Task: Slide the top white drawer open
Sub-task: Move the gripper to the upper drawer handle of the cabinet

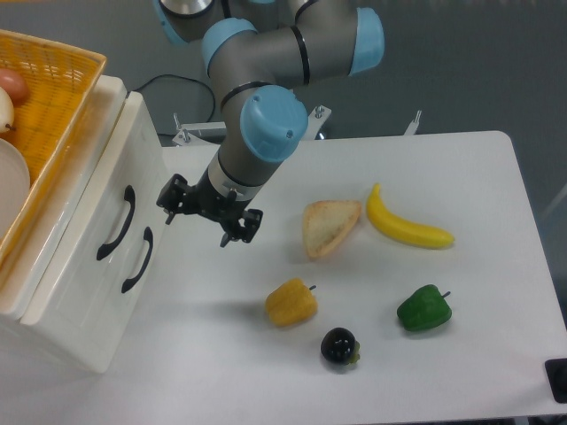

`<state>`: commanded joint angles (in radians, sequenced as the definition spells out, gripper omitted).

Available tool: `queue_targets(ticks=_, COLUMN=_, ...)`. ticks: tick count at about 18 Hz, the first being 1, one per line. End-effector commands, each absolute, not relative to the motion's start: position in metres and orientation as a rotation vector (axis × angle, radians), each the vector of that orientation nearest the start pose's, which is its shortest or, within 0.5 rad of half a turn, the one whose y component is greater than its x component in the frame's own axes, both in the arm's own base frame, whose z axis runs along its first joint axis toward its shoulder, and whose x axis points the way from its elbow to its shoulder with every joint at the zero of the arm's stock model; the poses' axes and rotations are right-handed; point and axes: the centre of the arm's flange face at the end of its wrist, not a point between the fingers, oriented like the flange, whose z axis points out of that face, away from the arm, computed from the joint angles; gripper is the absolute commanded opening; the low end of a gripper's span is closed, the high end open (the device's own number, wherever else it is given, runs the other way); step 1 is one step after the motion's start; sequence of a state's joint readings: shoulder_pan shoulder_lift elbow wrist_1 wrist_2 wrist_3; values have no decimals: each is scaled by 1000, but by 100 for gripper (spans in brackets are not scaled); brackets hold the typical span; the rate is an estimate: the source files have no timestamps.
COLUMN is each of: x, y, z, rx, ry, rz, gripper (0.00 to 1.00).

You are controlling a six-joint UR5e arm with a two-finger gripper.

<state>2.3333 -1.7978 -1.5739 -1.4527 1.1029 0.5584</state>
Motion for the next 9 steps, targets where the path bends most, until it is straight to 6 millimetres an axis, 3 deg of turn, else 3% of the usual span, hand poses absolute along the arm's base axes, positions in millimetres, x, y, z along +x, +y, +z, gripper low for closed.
queue_targets(ticks=9, x=-241, y=543, z=390, rx=-2863, ry=-274, rz=-643, gripper=100)
